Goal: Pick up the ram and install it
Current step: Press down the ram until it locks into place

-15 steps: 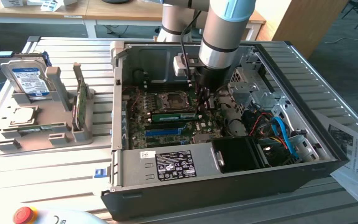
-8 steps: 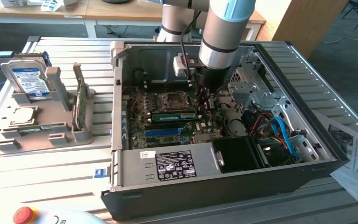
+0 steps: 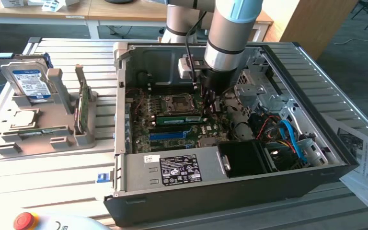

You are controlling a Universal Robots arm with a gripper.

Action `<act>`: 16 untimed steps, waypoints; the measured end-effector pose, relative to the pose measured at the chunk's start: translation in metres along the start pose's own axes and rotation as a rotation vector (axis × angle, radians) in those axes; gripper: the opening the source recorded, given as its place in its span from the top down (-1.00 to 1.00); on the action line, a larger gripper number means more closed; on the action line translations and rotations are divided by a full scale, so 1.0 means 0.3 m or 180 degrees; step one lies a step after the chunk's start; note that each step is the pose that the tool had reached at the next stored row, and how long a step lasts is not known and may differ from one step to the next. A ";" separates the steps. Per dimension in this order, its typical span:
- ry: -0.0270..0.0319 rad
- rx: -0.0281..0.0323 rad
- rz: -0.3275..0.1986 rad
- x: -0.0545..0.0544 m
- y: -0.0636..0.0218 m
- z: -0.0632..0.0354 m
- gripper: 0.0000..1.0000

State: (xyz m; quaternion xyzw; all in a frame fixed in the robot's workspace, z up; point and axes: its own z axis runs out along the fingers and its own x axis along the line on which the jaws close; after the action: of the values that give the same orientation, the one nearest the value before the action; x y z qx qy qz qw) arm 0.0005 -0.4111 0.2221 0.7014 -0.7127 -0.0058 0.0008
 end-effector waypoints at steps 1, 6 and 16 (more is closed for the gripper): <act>0.0000 0.0000 0.0000 0.000 0.000 0.000 0.80; -0.0001 0.0000 0.0000 0.000 0.000 -0.004 0.80; 0.0000 -0.0005 0.0000 0.000 0.000 -0.042 0.80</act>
State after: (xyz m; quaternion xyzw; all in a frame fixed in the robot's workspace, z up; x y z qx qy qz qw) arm 0.0006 -0.4111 0.2346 0.7014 -0.7127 -0.0064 0.0013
